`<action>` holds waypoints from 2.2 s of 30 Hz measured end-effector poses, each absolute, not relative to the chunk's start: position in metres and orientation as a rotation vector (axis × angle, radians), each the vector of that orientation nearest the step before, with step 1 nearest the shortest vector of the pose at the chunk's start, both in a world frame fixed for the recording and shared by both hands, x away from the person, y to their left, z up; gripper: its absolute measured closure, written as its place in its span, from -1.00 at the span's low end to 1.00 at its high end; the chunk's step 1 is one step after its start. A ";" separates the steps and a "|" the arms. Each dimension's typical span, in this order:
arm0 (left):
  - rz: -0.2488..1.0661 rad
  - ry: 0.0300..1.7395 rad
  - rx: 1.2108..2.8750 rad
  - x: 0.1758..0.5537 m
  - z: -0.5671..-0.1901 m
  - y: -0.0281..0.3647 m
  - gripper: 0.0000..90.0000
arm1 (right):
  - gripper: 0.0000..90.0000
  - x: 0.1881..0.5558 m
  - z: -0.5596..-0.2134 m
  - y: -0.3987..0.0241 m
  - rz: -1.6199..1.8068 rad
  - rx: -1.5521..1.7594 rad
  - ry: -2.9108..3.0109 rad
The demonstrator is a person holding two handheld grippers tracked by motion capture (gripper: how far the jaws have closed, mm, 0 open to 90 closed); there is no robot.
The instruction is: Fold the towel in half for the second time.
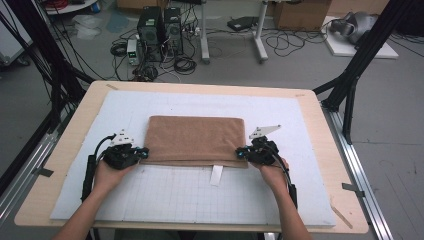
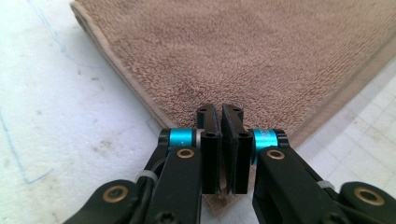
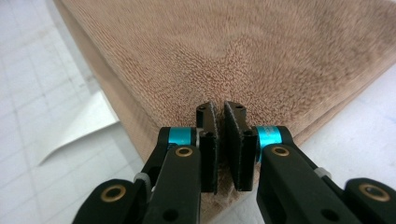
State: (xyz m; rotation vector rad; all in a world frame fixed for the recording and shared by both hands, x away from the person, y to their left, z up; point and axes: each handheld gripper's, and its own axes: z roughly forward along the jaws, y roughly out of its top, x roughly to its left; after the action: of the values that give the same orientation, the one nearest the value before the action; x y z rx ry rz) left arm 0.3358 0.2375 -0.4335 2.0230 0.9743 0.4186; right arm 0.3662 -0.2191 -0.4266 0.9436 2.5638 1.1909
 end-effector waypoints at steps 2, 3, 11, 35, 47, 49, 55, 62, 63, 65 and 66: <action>0.431 0.968 2.011 0.333 -0.430 0.239 0.92 | 0.88 0.364 -0.421 -0.219 1.204 0.930 2.559; 0.432 0.962 2.012 0.332 -0.428 0.240 0.92 | 0.88 0.362 -0.419 -0.219 1.211 0.921 2.559; 0.432 0.939 1.960 0.321 -0.411 0.246 0.93 | 0.89 0.349 -0.395 -0.219 1.230 0.864 2.553; 0.437 0.950 1.996 0.321 -0.429 0.242 0.40 | 0.27 0.351 -0.420 -0.221 1.281 0.948 2.546; 0.419 0.948 1.960 0.322 -0.424 0.244 0.04 | -0.13 0.353 -0.414 -0.218 1.308 0.958 2.499; 0.408 0.945 1.962 0.322 -0.423 0.244 -0.01 | -0.24 0.353 -0.413 -0.218 1.308 0.951 2.481; 0.400 0.925 1.953 0.320 -0.413 0.242 -0.27 | -0.48 0.351 -0.407 -0.218 1.300 0.931 2.483; 0.391 0.920 1.949 0.316 -0.410 0.245 -0.38 | -0.59 0.347 -0.399 -0.220 1.289 0.913 2.493; 0.392 0.921 1.947 0.314 -0.410 0.246 -0.38 | -0.59 0.346 -0.399 -0.221 1.286 0.903 2.492; 0.392 0.919 1.944 0.312 -0.409 0.248 -0.38 | -0.60 0.344 -0.399 -0.223 1.285 0.905 2.496; 0.394 0.918 1.944 0.311 -0.408 0.250 -0.39 | -0.60 0.342 -0.399 -0.224 1.281 0.900 2.495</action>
State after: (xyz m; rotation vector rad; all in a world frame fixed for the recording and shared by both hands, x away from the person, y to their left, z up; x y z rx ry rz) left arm 0.3114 0.2495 -0.4081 1.9443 0.9176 0.3945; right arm 0.3424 -0.2244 -0.3990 0.9002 2.4950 1.2811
